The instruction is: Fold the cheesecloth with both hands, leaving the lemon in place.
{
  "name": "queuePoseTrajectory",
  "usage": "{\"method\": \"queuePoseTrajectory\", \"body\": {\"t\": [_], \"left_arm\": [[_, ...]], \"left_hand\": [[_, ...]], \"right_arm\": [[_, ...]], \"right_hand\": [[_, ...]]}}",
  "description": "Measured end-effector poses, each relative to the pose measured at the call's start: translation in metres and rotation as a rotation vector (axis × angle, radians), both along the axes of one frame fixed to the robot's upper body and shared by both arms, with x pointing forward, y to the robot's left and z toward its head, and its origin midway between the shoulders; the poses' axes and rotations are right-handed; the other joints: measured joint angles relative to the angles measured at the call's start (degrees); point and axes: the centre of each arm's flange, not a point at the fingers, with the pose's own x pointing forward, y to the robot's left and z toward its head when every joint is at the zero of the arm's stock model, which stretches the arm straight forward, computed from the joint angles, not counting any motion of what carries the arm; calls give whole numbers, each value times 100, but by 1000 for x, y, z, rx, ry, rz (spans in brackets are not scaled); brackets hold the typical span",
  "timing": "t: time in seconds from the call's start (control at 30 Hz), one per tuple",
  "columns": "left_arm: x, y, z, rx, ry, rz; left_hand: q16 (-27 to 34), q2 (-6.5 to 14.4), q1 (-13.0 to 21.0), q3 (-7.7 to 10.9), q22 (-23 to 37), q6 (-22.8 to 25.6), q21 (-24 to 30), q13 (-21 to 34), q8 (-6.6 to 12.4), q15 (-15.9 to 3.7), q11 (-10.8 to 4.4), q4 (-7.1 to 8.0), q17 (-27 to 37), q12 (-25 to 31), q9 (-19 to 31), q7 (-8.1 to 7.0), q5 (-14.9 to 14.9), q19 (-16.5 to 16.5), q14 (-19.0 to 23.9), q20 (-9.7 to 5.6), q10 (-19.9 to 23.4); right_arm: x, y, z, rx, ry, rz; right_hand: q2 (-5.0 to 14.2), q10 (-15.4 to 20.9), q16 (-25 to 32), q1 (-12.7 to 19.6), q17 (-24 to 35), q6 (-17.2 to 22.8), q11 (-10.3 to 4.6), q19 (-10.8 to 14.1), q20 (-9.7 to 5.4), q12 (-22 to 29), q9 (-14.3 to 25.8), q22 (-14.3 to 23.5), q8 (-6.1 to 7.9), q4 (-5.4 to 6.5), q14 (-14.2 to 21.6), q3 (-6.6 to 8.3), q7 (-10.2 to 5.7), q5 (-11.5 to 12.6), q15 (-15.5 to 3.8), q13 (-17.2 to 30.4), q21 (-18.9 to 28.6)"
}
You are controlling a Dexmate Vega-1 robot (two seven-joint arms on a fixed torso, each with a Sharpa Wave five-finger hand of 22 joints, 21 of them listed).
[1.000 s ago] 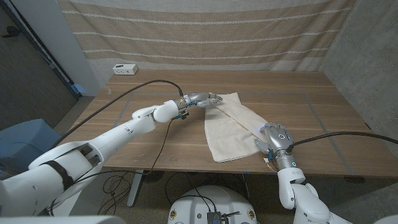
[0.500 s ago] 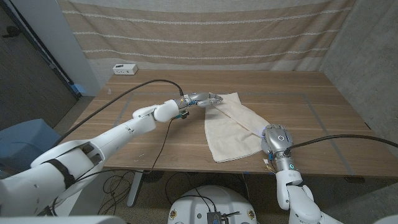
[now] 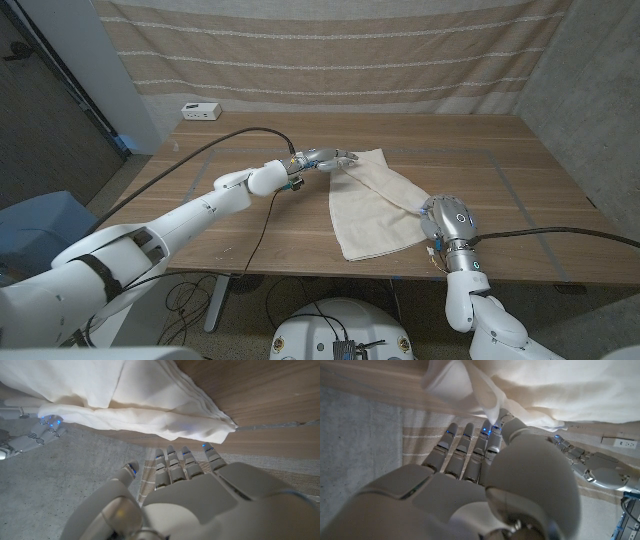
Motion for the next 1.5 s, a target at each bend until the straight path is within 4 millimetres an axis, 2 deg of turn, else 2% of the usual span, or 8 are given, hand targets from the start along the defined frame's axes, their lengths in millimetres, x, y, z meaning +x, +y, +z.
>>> {"method": "queuePoseTrajectory", "body": {"t": [0.23,0.33,0.47,0.73,0.87,0.97,1.5], "left_arm": [[-5,3,3,-48,-18,-23],[-8,5,5,-77,-25,-36],[-13,9,8,-120,-36,-53],[-18,17,10,-160,-49,-62],[-19,20,10,-170,-52,-64],[-21,22,10,-177,-57,-64],[-24,31,9,-197,-67,-69]], "left_hand": [[0,0,0,-38,0,-531,0,1,-44,4,0,-134,0,-39,-30,-266,-22,0,-46,0,-382],[0,0,0,-61,0,-619,0,1,-44,12,18,-155,1,-39,-30,-299,-22,-31,-54,-31,-415],[0,0,0,-83,0,-642,0,1,-44,4,-13,-178,1,-39,-30,-322,-22,-31,-107,-31,-445],[-27,0,0,-83,0,-676,0,1,-44,32,34,-225,1,-38,-29,-304,-22,-62,-136,0,-492],[-27,0,0,-85,0,-681,0,1,-44,33,7,-227,1,-38,-29,-298,-21,-62,-136,0,-520],[-27,0,0,-92,0,-703,0,1,-16,32,4,-233,1,-38,-29,-320,-22,-94,-136,-31,-523],[-27,-32,-32,-129,0,-755,-27,2,-16,30,12,-271,2,-38,-28,-332,-21,-125,-196,0,-575]], "right_arm": [[-4,-1,14,117,-40,121],[-7,0,20,153,-57,170],[-10,2,29,189,-76,231],[-16,6,48,241,-73,345],[-19,10,56,254,-55,395],[-22,13,64,257,-44,431],[-27,29,96,263,8,605]], "right_hand": [[11,5,-63,1,-50,-29,-2,-31,31,48,33,0,89,-22,-1,87,29,-71,0,44,-21],[11,73,-85,1,-53,-30,8,-64,64,83,33,0,115,-24,-1,120,30,-85,1,53,-21],[11,105,-107,1,-79,-38,-24,-63,63,98,33,0,154,-39,-1,150,38,-129,1,60,-49],[-19,123,-217,-28,-107,-35,-42,-166,122,146,32,1,171,-50,-108,252,35,-218,1,101,-95],[-76,91,-256,-85,-133,-35,-10,-240,150,146,33,1,272,-49,-170,299,35,-234,0,107,-127],[-107,71,-257,-116,-133,-35,10,-248,141,146,33,1,294,-28,-170,320,34,-233,0,127,-126],[-190,-53,-264,-197,-115,5,90,-330,223,146,33,1,304,9,-314,498,-5,-8,0,159,-172]]}}
